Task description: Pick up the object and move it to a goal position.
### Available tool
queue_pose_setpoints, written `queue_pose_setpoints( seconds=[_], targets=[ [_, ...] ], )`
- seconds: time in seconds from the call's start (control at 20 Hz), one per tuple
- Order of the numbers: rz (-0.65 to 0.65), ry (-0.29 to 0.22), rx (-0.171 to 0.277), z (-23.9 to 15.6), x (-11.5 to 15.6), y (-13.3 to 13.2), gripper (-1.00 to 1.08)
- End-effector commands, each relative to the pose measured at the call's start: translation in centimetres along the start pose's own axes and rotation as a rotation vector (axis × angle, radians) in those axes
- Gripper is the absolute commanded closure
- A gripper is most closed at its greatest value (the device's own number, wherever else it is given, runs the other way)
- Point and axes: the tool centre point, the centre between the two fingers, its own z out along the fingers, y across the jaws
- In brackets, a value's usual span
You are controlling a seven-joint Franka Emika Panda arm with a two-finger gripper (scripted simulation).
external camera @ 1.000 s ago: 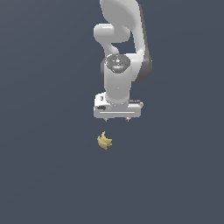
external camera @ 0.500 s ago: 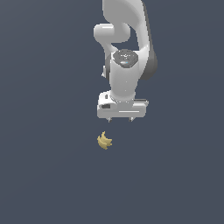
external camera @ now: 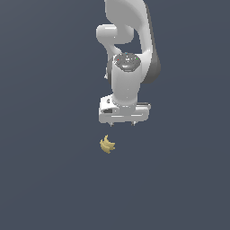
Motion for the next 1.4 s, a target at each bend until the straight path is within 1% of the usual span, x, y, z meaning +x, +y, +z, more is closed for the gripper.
queue_pose_setpoints(
  seconds=[0.0,0.35,1.1,1.35],
  targets=[
    [-0.026,-0.001,-0.001,0.3,0.2,0.3,-0.92],
    [-0.141,-0.004,-0.004,1.5,0.9,1.5,-0.92],
    [-0.492,-0.014,-0.006,5.3,2.7,5.4,-0.92],
    [-0.591,-0.015,-0.004,6.4,3.1,6.5,-0.92]
  ],
)
